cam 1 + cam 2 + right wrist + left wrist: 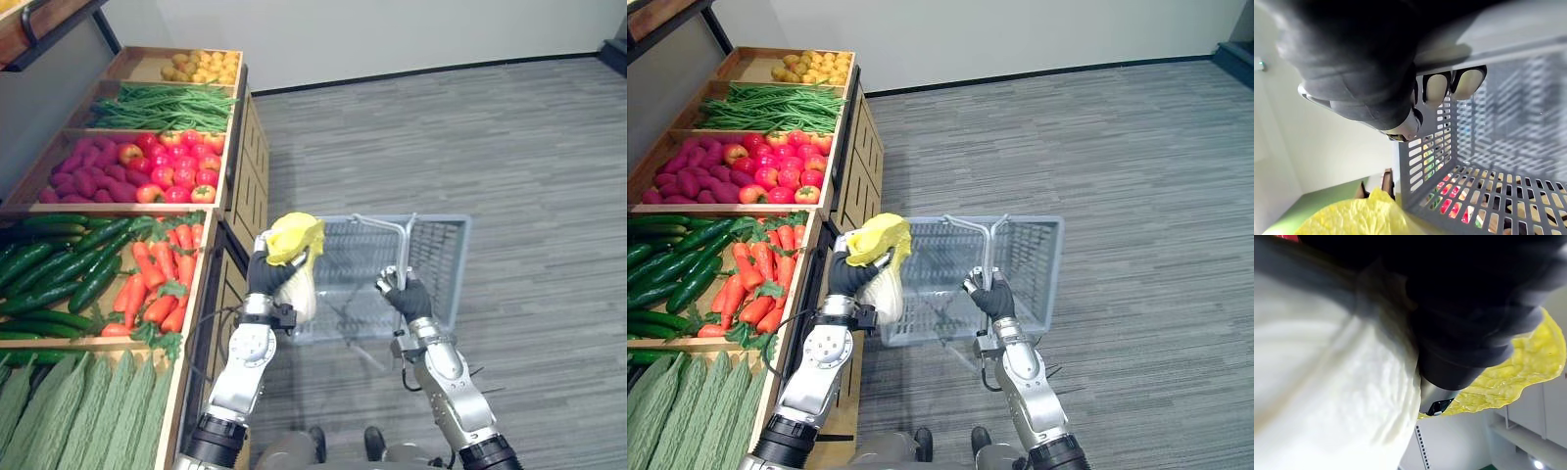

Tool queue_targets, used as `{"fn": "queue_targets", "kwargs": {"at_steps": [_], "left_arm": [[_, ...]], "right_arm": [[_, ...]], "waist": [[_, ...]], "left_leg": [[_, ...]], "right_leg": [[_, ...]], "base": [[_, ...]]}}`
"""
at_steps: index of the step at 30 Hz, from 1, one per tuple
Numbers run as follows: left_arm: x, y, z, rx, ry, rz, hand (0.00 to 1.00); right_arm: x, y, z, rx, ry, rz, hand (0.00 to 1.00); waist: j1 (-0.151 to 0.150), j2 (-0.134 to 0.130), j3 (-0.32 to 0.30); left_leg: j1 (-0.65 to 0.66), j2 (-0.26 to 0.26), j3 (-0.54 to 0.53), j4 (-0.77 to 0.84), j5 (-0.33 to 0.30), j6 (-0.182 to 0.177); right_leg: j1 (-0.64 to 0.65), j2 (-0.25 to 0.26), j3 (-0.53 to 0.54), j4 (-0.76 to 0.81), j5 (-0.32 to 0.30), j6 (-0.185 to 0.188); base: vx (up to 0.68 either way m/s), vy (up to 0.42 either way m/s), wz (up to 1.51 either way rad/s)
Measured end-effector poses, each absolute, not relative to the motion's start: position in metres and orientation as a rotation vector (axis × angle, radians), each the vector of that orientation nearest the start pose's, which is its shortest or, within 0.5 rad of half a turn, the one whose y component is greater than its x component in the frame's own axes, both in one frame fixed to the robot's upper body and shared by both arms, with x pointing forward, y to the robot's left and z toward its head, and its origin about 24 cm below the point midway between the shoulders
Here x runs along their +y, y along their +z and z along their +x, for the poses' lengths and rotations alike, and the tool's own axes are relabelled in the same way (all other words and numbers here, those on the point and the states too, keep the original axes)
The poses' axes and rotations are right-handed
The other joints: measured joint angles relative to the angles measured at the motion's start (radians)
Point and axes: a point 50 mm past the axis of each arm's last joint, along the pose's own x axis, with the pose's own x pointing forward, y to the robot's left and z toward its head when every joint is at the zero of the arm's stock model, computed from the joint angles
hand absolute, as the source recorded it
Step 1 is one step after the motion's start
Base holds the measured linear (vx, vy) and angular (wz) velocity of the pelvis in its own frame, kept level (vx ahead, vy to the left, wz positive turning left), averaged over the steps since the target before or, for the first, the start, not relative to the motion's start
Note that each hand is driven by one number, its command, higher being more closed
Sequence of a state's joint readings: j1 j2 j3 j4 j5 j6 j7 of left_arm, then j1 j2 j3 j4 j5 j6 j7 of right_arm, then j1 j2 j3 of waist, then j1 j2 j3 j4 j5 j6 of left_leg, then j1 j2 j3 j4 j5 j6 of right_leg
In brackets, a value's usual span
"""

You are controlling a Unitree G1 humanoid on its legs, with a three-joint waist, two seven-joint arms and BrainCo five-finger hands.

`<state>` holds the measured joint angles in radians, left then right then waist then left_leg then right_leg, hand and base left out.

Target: Pick vegetable in the basket

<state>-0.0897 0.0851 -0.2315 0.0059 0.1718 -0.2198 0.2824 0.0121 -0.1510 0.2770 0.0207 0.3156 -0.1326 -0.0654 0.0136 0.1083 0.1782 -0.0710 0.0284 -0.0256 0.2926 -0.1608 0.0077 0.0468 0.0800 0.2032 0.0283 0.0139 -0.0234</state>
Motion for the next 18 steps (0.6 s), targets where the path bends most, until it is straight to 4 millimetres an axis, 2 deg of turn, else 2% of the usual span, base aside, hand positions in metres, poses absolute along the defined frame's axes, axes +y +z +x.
{"fn": "queue_targets", "kwargs": {"at_steps": [3, 10, 13, 14, 18], "left_arm": [[0.101, 0.075, 0.264, -0.312, -0.037, 0.234, 1.00], [0.087, 0.036, 0.260, -0.144, -0.119, 0.320, 1.00], [0.082, 0.020, 0.257, -0.075, -0.145, 0.339, 1.00], [0.081, 0.014, 0.256, -0.047, -0.155, 0.349, 0.00], [0.080, -0.002, 0.252, 0.034, -0.169, 0.372, 0.00]], "right_arm": [[-0.106, 0.037, 0.241, -0.008, 0.243, 0.210, 1.00], [-0.079, 0.033, 0.233, 0.029, 0.351, 0.246, 1.00], [-0.070, 0.033, 0.230, 0.049, 0.378, 0.313, 1.00], [-0.067, 0.033, 0.229, 0.063, 0.386, 0.355, 1.00], [-0.051, 0.033, 0.224, 0.115, 0.430, 0.494, 1.00]], "waist": [[0.000, -0.014, -0.007], [0.002, -0.062, -0.030], [0.002, -0.065, -0.032], [0.002, -0.068, -0.033], [0.001, -0.079, -0.038]], "left_leg": [[0.004, -0.008, 0.000, -0.018, 0.005, 0.002], [0.024, -0.017, 0.001, -0.078, 0.028, 0.005], [0.027, -0.019, 0.001, -0.085, 0.031, 0.005], [0.027, -0.019, 0.002, -0.086, 0.031, 0.005], [0.030, -0.019, 0.003, -0.092, 0.033, 0.003]], "right_leg": [[0.002, -0.009, 0.002, -0.016, 0.003, 0.003], [-0.001, -0.019, 0.011, -0.028, 0.004, 0.004], [-0.001, -0.021, 0.014, -0.031, 0.005, 0.006], [-0.001, -0.021, 0.016, -0.032, 0.006, 0.008], [-0.002, -0.021, 0.020, -0.034, 0.009, 0.011]], "base": [[0.07, 0.069, 0.00], [0.04, 0.027, 0.00], [0.00, 0.010, -0.01], [0.00, 0.029, -0.04], [0.00, 0.018, -0.03]]}}
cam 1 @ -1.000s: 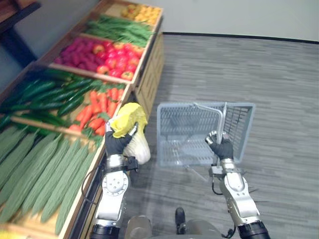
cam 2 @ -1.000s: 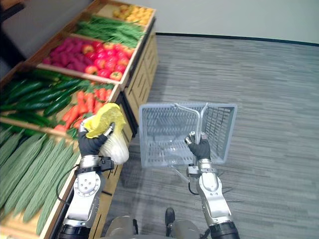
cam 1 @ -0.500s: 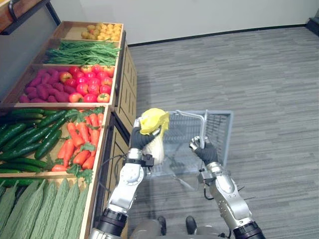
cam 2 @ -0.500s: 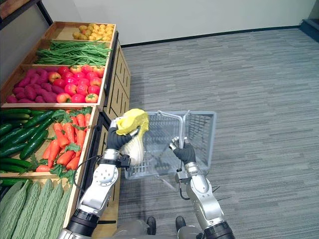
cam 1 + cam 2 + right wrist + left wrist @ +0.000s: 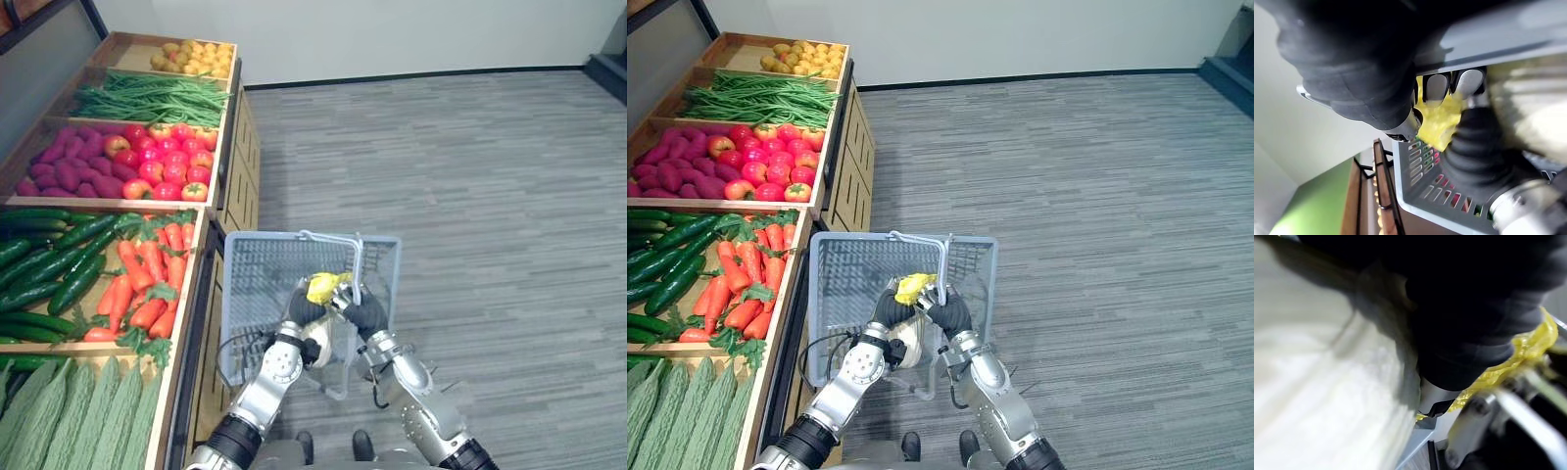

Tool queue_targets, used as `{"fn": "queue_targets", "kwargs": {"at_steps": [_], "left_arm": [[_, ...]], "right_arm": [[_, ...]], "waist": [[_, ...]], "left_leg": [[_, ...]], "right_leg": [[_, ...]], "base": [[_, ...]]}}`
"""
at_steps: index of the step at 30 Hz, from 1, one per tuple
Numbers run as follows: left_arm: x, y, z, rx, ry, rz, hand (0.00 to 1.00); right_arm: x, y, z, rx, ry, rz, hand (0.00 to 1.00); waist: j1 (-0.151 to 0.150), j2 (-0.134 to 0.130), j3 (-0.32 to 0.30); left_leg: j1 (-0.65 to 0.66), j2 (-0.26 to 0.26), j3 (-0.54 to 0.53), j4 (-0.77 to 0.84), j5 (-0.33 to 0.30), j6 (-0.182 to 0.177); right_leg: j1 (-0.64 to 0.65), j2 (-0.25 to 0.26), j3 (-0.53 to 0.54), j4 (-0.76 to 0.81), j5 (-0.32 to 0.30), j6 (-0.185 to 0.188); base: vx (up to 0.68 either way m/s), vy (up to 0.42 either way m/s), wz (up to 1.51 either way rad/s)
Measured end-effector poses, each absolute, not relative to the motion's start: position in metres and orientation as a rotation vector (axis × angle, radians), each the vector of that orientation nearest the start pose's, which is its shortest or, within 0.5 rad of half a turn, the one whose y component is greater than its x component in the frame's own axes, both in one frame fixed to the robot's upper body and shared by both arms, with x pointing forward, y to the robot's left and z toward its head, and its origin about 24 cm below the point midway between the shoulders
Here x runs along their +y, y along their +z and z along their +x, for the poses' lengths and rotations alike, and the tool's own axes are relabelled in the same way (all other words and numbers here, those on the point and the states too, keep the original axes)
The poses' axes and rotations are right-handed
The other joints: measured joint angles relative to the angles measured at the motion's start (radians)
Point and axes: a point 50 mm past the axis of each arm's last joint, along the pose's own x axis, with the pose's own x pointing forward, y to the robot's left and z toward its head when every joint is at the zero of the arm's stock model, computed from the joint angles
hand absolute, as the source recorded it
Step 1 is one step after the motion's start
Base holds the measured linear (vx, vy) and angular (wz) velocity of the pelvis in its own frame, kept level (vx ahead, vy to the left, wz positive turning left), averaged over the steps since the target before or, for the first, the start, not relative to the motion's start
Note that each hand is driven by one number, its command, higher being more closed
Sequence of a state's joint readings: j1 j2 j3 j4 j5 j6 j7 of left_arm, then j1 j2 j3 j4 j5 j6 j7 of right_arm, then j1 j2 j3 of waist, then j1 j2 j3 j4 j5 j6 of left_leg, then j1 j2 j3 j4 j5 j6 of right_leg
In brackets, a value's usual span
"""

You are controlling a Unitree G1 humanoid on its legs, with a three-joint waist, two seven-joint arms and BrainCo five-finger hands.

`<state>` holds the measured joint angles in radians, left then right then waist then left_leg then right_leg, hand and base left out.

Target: Pick vegetable in the basket

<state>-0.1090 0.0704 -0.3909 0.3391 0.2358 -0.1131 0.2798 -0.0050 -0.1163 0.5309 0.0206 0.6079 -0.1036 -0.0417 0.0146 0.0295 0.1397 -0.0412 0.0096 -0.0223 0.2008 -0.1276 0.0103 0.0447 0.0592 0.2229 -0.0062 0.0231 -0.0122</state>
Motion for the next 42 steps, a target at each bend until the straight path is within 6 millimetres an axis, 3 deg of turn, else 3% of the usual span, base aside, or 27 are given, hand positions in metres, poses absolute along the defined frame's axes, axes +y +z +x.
{"fn": "queue_targets", "kwargs": {"at_steps": [3, 7, 15, 24, 32, 38, 42], "left_arm": [[0.080, -0.010, 0.251, 0.082, -0.171, 0.378, 0.00], [0.081, -0.017, 0.249, 0.120, -0.183, 0.390, 0.00], [0.079, -0.016, 0.248, 0.112, -0.192, 0.387, 0.00], [0.079, 0.015, 0.230, -0.020, -0.191, 0.231, 0.00], [0.095, 0.042, 0.216, -0.114, -0.121, 0.023, 0.00], [0.140, 0.028, 0.205, -0.050, 0.087, -0.036, 0.00], [0.166, 0.009, 0.194, 0.035, 0.201, -0.006, 0.00]], "right_arm": [[-0.039, 0.031, 0.217, 0.164, 0.474, 0.578, 1.00], [-0.032, 0.030, 0.214, 0.179, 0.512, 0.553, 1.00], [-0.038, 0.029, 0.217, 0.139, 0.473, 0.410, 1.00], [-0.088, 0.019, 0.234, 0.127, 0.158, 0.351, 1.00], [-0.130, 0.004, 0.228, 0.157, -0.066, 0.266, 1.00], [-0.166, -0.009, 0.219, 0.189, -0.218, 0.192, 1.00], [-0.176, -0.025, 0.204, 0.259, -0.279, 0.193, 1.00]], "waist": [[0.001, -0.017, -0.010], [0.001, -0.029, -0.017], [0.003, -0.031, -0.018], [0.005, -0.031, -0.019], [0.006, -0.029, -0.020], [0.028, -0.028, -0.028], [0.037, -0.028, -0.040]], "left_leg": [[0.004, -0.001, -0.001, -0.013, 0.010, 0.000], [0.004, -0.002, -0.002, -0.014, 0.010, 0.000], [0.003, -0.015, -0.029, -0.029, 0.023, 0.006], [0.026, -0.028, -0.058, -0.090, 0.059, 0.007], [0.047, -0.033, -0.062, -0.126, 0.074, 0.010], [0.054, -0.045, -0.070, -0.133, 0.076, 0.009], [0.055, -0.052, -0.075, -0.134, 0.076, 0.010]], "right_leg": [[-0.002, -0.001, 0.000, 0.000, 0.001, 0.000], [-0.001, -0.002, -0.001, 0.000, 0.001, 0.001], [0.002, -0.013, -0.028, -0.002, 0.001, 0.001], [0.014, -0.027, -0.062, -0.016, -0.002, 0.005], [0.022, -0.035, -0.080, -0.017, -0.010, 0.017], [0.026, -0.046, -0.085, -0.013, -0.013, 0.022], [0.025, -0.053, -0.095, -0.001, -0.024, 0.036]], "base": [[0.00, 0.000, 0.00], [0.00, 0.000, 0.00], [0.00, 0.028, 0.11], [0.01, 0.009, 0.12], [0.01, 0.005, 0.02], [0.00, 0.018, 0.03], [-0.02, 0.023, 0.08]]}}
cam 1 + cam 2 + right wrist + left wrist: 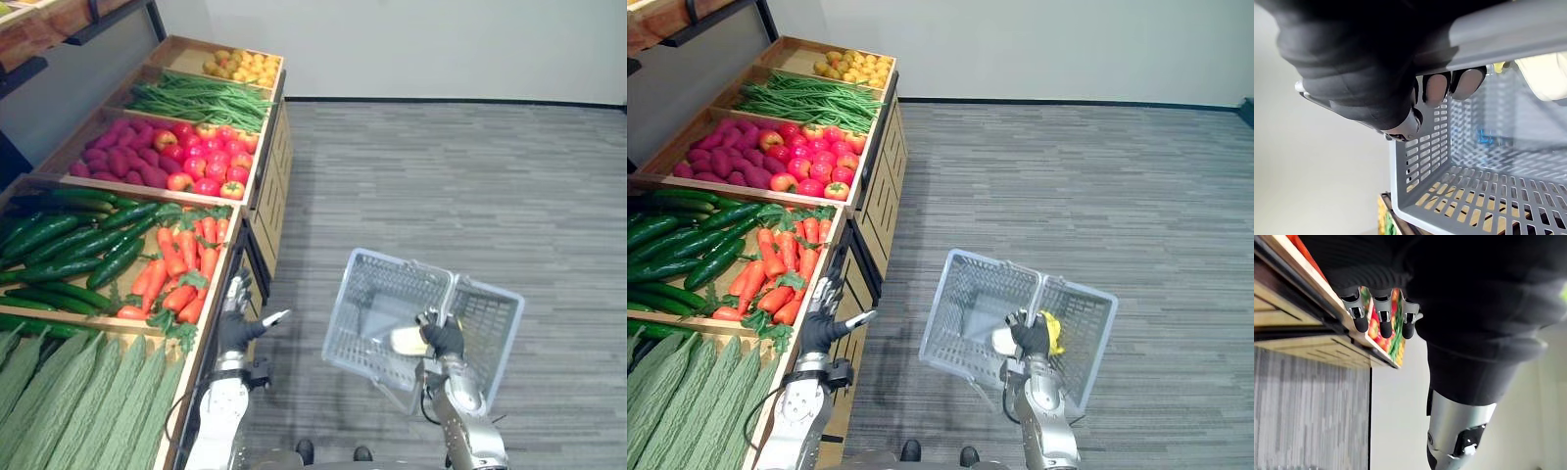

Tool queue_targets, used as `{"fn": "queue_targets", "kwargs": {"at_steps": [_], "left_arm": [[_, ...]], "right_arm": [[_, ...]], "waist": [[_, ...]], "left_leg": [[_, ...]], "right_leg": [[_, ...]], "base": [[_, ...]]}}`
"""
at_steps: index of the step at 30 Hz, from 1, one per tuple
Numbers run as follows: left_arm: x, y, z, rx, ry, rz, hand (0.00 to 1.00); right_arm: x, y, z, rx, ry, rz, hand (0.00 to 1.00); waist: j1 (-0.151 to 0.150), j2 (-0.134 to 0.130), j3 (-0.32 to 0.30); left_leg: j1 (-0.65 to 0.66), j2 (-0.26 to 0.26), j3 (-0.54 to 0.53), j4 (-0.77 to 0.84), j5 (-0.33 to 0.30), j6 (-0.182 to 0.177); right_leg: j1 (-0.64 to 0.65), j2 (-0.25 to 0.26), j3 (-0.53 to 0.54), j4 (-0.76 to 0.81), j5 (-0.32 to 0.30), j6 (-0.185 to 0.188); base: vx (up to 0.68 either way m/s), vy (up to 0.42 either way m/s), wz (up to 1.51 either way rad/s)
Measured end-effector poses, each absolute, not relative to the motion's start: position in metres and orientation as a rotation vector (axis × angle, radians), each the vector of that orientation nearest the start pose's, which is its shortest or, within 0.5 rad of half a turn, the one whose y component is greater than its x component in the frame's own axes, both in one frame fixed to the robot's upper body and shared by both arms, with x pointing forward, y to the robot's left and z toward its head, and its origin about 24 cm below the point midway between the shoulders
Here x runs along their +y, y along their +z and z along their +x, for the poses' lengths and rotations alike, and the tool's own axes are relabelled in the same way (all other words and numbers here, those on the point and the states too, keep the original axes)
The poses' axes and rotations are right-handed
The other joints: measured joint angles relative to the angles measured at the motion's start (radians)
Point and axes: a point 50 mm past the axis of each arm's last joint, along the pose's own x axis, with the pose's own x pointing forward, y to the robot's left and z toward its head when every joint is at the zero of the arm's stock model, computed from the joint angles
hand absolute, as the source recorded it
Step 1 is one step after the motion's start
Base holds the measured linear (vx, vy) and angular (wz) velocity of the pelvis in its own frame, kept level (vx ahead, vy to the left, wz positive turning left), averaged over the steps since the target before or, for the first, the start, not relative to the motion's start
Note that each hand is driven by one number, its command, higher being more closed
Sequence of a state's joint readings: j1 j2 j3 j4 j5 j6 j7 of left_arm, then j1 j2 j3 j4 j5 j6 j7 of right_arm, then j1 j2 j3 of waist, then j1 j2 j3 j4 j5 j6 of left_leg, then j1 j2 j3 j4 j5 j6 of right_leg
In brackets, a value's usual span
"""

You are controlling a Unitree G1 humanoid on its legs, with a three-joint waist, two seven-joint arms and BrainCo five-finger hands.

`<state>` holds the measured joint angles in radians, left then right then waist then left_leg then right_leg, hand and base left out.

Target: Pick vegetable in the basket

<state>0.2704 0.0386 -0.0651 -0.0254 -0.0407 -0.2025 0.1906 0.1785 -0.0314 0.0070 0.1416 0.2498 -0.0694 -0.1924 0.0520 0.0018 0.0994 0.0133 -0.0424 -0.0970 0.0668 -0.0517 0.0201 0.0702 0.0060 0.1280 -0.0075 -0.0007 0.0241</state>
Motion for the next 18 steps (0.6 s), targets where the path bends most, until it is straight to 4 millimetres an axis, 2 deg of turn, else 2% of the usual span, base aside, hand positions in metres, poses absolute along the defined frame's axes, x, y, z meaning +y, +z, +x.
{"fn": "queue_targets", "kwargs": {"at_steps": [5, 8, 9, 11, 12, 13, 15, 17, 18], "left_arm": [[0.181, -0.012, 0.182, 0.134, 0.276, 0.010, 0.00], [0.189, -0.015, 0.177, 0.152, 0.317, 0.014, 0.00], [0.191, -0.017, 0.174, 0.160, 0.333, 0.013, 0.00], [0.194, -0.020, 0.169, 0.177, 0.344, 0.024, 0.00], [0.194, -0.019, 0.168, 0.175, 0.343, 0.025, 0.00], [0.194, -0.019, 0.168, 0.173, 0.350, 0.030, 0.00], [0.195, -0.017, 0.168, 0.169, 0.346, 0.059, 0.00], [0.195, -0.008, 0.172, 0.124, 0.352, 0.073, 0.00], [0.196, -0.002, 0.177, 0.092, 0.346, 0.080, 0.00]], "right_arm": [[-0.181, -0.036, 0.188, 0.310, -0.309, 0.186, 1.00], [-0.181, -0.035, 0.188, 0.303, -0.305, 0.171, 1.00], [-0.181, -0.035, 0.188, 0.303, -0.304, 0.168, 1.00], [-0.181, -0.036, 0.187, 0.308, -0.301, 0.158, 1.00], [-0.180, -0.036, 0.187, 0.307, -0.293, 0.152, 1.00], [-0.179, -0.034, 0.189, 0.298, -0.279, 0.142, 1.00], [-0.176, -0.035, 0.189, 0.300, -0.276, 0.134, 1.00], [-0.176, -0.035, 0.190, 0.298, -0.275, 0.133, 1.00], [-0.176, -0.035, 0.190, 0.299, -0.275, 0.133, 1.00]], "waist": [[0.019, -0.004, -0.003], [0.022, -0.011, -0.005], [0.024, -0.010, -0.004], [0.041, -0.019, 0.003], [0.048, -0.018, 0.013], [0.048, -0.031, 0.013], [0.042, -0.021, 0.021], [0.041, -0.026, 0.019], [0.039, -0.027, 0.019]], "left_leg": [[-0.023, -0.015, -0.007, 0.041, -0.016, 0.016], [-0.122, -0.015, -0.006, 0.204, -0.091, 0.024], [-0.155, -0.009, -0.001, 0.285, -0.142, 0.024], [-0.177, -0.007, 0.012, 0.383, -0.227, 0.042], [-0.176, -0.011, 0.024, 0.409, -0.251, 0.049], [-0.165, -0.010, 0.026, 0.438, -0.275, 0.072], [-0.141, -0.011, 0.026, 0.436, -0.291, 0.093], [-0.118, -0.011, 0.013, 0.421, -0.307, 0.092], [-0.103, -0.013, -0.006, 0.403, -0.310, 0.088]], "right_leg": [[-0.020, -0.013, -0.023, 0.040, -0.042, 0.022], [-0.063, -0.010, -0.052, 0.087, -0.080, 0.023], [-0.081, -0.002, -0.062, 0.138, -0.111, 0.024], [-0.115, -0.007, -0.076, 0.271, -0.189, 0.052], [-0.144, -0.015, -0.076, 0.360, -0.213, 0.073], [-0.221, -0.022, -0.101, 0.528, -0.214, 0.082], [-0.315, -0.041, -0.157, 0.682, -0.244, 0.079], [-0.356, -0.045, -0.189, 0.645, -0.248, 0.072], [-0.372, -0.040, -0.194, 0.569, -0.245, 0.069]], "base": [[-0.03, 0.020, 0.11], [-0.02, 0.055, 0.10], [0.00, 0.103, -0.06], [0.04, 0.110, -0.18], [0.11, 0.119, -0.26], [0.12, 0.123, -0.22], [0.19, 0.099, -0.01], [0.26, 0.058, 0.12], [0.32, 0.019, 0.38]]}}
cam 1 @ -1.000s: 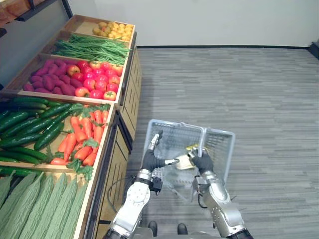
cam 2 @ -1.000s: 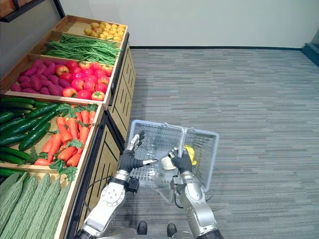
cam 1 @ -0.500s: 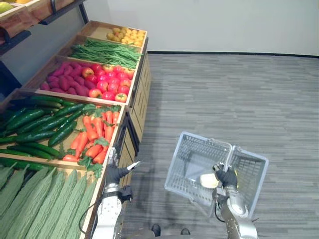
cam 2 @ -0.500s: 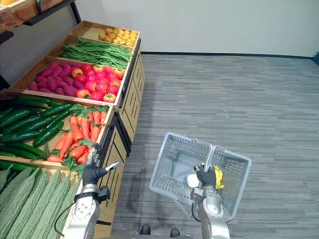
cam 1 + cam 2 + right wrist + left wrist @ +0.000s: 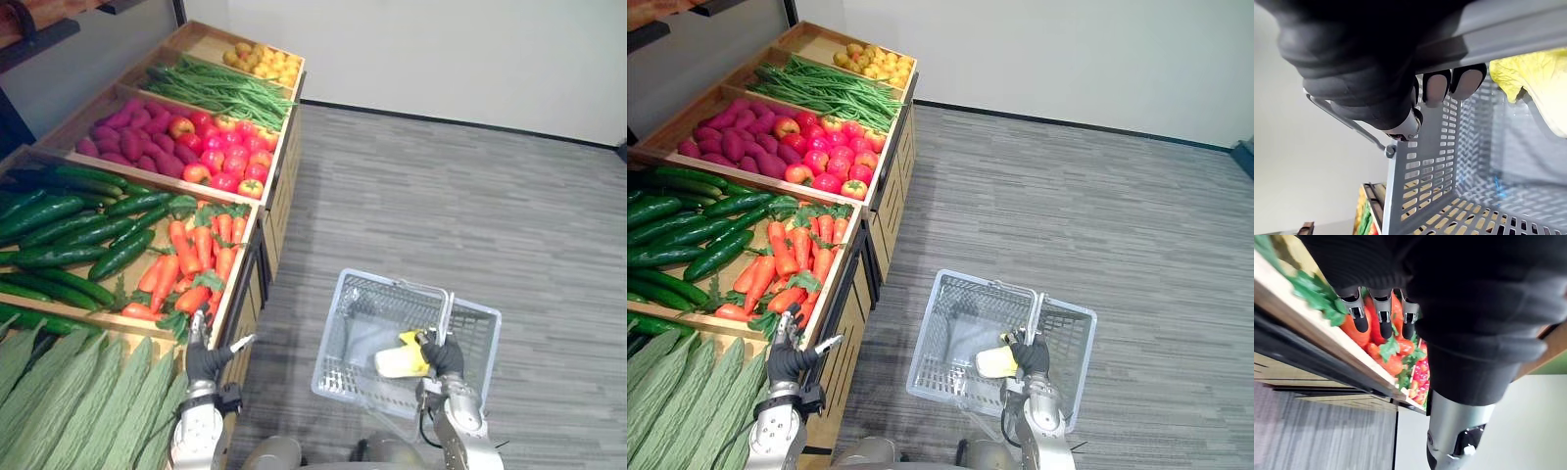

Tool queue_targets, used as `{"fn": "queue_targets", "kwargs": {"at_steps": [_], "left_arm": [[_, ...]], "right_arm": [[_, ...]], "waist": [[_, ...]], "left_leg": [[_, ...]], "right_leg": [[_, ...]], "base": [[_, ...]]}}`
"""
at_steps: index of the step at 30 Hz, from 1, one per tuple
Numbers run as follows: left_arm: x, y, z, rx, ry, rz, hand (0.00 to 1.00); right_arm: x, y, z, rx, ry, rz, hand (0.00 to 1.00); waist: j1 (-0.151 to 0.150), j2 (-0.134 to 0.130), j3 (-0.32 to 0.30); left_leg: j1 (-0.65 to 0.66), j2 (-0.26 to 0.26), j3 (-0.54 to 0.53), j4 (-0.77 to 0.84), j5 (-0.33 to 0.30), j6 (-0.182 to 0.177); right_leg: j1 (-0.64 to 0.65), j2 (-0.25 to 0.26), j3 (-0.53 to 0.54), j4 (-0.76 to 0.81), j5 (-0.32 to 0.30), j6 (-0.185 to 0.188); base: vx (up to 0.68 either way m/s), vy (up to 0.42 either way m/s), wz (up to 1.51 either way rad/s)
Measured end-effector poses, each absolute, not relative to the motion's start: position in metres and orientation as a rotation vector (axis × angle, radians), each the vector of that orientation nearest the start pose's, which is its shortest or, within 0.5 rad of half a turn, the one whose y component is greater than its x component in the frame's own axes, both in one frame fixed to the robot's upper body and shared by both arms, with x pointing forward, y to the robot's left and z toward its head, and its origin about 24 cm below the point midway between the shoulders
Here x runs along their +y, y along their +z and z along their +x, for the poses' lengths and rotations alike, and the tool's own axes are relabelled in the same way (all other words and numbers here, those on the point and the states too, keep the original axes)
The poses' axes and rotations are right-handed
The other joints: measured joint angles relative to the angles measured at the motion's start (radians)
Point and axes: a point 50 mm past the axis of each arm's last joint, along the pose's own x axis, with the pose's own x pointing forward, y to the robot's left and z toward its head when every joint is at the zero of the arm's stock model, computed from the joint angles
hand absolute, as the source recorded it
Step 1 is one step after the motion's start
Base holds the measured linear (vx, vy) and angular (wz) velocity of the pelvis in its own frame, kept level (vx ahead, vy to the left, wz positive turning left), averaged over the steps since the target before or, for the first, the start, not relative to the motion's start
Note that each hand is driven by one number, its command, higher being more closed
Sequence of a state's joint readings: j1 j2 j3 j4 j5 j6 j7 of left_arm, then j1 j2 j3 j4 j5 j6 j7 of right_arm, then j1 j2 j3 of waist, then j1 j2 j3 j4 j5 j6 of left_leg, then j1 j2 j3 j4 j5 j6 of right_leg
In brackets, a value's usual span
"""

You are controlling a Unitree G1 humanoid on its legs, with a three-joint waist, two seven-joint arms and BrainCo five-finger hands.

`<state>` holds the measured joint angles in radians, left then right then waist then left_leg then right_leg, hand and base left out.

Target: Pick vegetable in the basket

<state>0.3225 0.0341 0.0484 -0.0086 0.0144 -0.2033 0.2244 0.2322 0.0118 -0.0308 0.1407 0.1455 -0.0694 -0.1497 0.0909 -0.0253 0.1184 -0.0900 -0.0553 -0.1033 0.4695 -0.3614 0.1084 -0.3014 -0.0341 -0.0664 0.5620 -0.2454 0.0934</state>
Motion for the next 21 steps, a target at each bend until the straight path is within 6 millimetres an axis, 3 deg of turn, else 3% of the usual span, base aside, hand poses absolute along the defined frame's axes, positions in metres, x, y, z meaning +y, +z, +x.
{"fn": "queue_targets", "kwargs": {"at_steps": [3, 4, 5, 6, 7, 8, 9, 10, 11, 12, 13, 17, 18, 19, 21], "left_arm": [[0.196, 0.010, 0.193, 0.026, 0.344, 0.092, 0.00], [0.194, 0.018, 0.203, -0.013, 0.344, 0.106, 0.00], [0.194, 0.019, 0.204, -0.021, 0.344, 0.109, 0.00], [0.193, 0.023, 0.208, -0.043, 0.338, 0.115, 0.00], [0.190, 0.023, 0.208, -0.045, 0.341, 0.105, 0.00], [0.186, 0.025, 0.205, -0.054, 0.353, 0.080, 0.00], [0.185, 0.026, 0.204, -0.062, 0.359, 0.069, 0.00], [0.184, 0.028, 0.204, -0.070, 0.368, 0.062, 0.00], [0.181, 0.030, 0.206, -0.083, 0.355, 0.058, 0.00], [0.179, 0.031, 0.207, -0.089, 0.343, 0.059, 0.00], [0.174, 0.035, 0.211, -0.110, 0.328, 0.047, 0.00], [0.171, 0.047, 0.216, -0.174, 0.322, 0.031, 0.00], [0.168, 0.054, 0.219, -0.209, 0.315, 0.019, 0.00], [0.165, 0.060, 0.221, -0.238, 0.301, 0.020, 0.00], [0.164, 0.068, 0.224, -0.276, 0.292, 0.032, 0.00]], "right_arm": [[-0.179, -0.033, 0.193, 0.289, -0.286, 0.128, 1.00], [-0.180, -0.037, 0.193, 0.306, -0.292, 0.122, 1.00], [-0.180, -0.038, 0.193, 0.310, -0.293, 0.119, 1.00], [-0.179, -0.041, 0.195, 0.325, -0.296, 0.116, 1.00], [-0.182, -0.043, 0.197, 0.337, -0.290, 0.098, 1.00], [-0.183, -0.042, 0.201, 0.329, -0.283, 0.088, 1.00], [-0.183, -0.040, 0.203, 0.320, -0.279, 0.085, 1.00], [-0.183, -0.038, 0.205, 0.313, -0.276, 0.083, 1.00], [-0.182, -0.037, 0.207, 0.305, -0.273, 0.081, 1.00], [-0.182, -0.036, 0.208, 0.302, -0.277, 0.081, 1.00], [-0.188, -0.032, 0.211, 0.279, -0.303, 0.072, 1.00], [-0.207, -0.023, 0.215, 0.217, -0.361, 0.043, 1.00], [-0.218, -0.021, 0.213, 0.202, -0.392, 0.028, 1.00], [-0.225, -0.024, 0.210, 0.215, -0.436, 0.038, 1.00], [-0.232, -0.024, 0.208, 0.213, -0.477, 0.051, 1.00]], "waist": [[-0.023, 0.010, 0.006], [-0.030, 0.006, 0.004], [-0.034, 0.003, 0.002], [-0.046, 0.000, 0.000], [-0.052, 0.042, 0.001], [-0.046, 0.072, 0.000], [-0.047, 0.082, 0.000], [-0.047, 0.087, 0.001], [-0.035, 0.084, 0.005], [-0.033, 0.079, 0.007], [-0.029, 0.074, 0.011], [-0.027, 0.079, 0.013], [-0.040, 0.109, 0.012], [-0.059, 0.102, 0.010], [-0.071, 0.079, 0.019]], "left_leg": [[0.030, -0.002, -0.074, -0.027, -0.008, -0.008], [0.065, -0.004, -0.117, -0.040, -0.019, -0.026], [0.075, -0.004, -0.127, -0.040, -0.023, -0.033], [0.106, -0.002, -0.160, -0.029, -0.040, -0.064], [0.116, 0.025, -0.197, 0.052, -0.059, -0.097], [0.075, 0.046, -0.197, 0.177, -0.026, -0.148], [0.044, 0.053, -0.192, 0.252, 0.006, -0.164], [0.012, 0.057, -0.180, 0.333, 0.051, -0.172], [-0.061, 0.099, -0.102, 0.484, 0.102, -0.169], [-0.076, 0.121, -0.069, 0.506, 0.095, -0.163], [-0.107, 0.159, -0.012, 0.500, 0.076, -0.151], [-0.164, 0.182, 0.100, 0.244, 0.083, -0.192], [-0.184, 0.207, 0.170, 0.105, 0.203, -0.194], [-0.163, 0.200, 0.234, 0.060, 0.185, -0.163], [-0.129, 0.160, 0.254, -0.040, 0.210, -0.115]], "right_leg": [[-0.029, 0.019, 0.039, -0.197, 0.077, 0.002], [-0.032, 0.023, 0.067, -0.278, 0.151, -0.001], [-0.030, 0.023, 0.071, -0.291, 0.173, -0.005], [-0.013, 0.023, 0.068, -0.332, 0.260, -0.021], [0.026, 0.050, 0.037, -0.317, 0.306, -0.055], [0.059, 0.078, 0.011, -0.327, 0.287, -0.086], [0.079, 0.089, -0.001, -0.337, 0.279, -0.099], [0.104, 0.095, -0.008, -0.352, 0.272, -0.110], [0.180, 0.103, -0.014, -0.398, 0.262, -0.124], [0.213, 0.103, -0.017, -0.415, 0.259, -0.128], [0.276, 0.092, -0.033, -0.448, 0.258, -0.130], [0.349, 0.045, -0.097, -0.486, 0.236, -0.118], [0.371, 0.056, -0.131, -0.485, 0.212, -0.096], [0.387, 0.042, -0.168, -0.475, 0.173, -0.087], [0.382, -0.003, -0.213, -0.450, 0.148, -0.073]], "base": [[0.38, -0.029, 0.69], [0.47, -0.104, 0.91], [0.53, -0.169, 1.04], [0.69, -0.256, 0.94], [0.78, -0.299, 0.90], [0.65, -0.260, 0.54], [0.39, -0.165, 0.20], [0.45, -0.165, 0.30], [0.43, -0.151, 0.35], [0.49, -0.166, 0.50], [0.28, -0.096, 0.39], [0.25, 0.000, 0.47], [0.19, 0.078, 1.13], [0.19, 0.085, 1.31], [0.17, 0.103, 1.28]]}}
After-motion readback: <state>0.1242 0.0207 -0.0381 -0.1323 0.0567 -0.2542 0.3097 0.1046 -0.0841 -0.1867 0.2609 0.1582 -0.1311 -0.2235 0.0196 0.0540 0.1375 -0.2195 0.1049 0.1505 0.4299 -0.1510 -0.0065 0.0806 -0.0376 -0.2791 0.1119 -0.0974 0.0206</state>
